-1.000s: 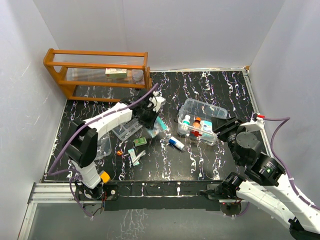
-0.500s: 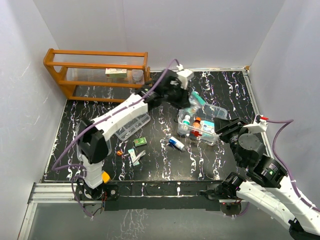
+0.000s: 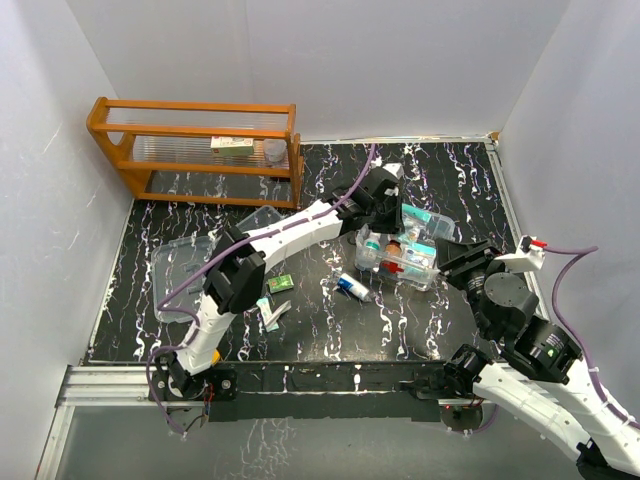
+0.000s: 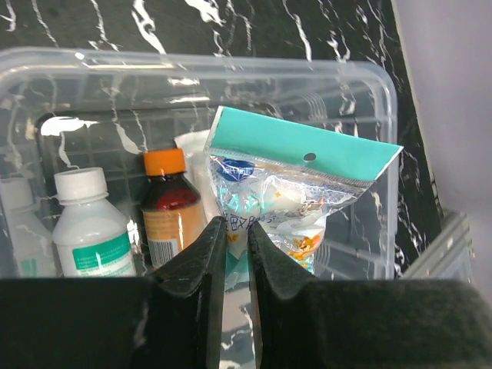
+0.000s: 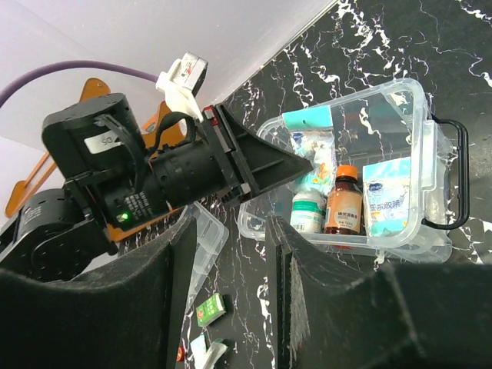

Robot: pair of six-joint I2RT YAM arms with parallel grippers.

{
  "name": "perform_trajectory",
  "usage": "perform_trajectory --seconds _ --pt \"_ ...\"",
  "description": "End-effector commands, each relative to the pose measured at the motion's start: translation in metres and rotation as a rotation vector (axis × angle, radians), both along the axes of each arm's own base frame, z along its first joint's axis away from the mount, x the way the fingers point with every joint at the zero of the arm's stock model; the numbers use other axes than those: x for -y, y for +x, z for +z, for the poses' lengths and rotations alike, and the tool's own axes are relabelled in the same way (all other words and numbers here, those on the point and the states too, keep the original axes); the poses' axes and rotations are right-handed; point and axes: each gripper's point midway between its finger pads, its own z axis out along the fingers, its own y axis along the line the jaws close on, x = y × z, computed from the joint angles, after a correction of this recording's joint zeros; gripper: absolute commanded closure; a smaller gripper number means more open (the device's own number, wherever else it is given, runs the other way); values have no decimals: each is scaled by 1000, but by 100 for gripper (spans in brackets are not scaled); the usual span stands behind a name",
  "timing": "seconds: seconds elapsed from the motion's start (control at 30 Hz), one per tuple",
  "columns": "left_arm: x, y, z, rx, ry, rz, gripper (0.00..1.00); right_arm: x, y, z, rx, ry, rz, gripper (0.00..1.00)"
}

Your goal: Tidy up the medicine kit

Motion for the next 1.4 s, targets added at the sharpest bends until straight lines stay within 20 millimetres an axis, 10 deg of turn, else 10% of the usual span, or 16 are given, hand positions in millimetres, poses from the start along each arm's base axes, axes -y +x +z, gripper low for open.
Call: perform_trajectory --seconds 0.0,0.73,1.37 --pt "8 13 12 22 -9 129 88 7 -3 18 39 48 -26 61" --pt "41 -33 -50 -69 117 38 76 10 -3 17 37 43 -37 60" --pt "4 -27 78 189 34 1 56 2 1 16 21 16 -10 60"
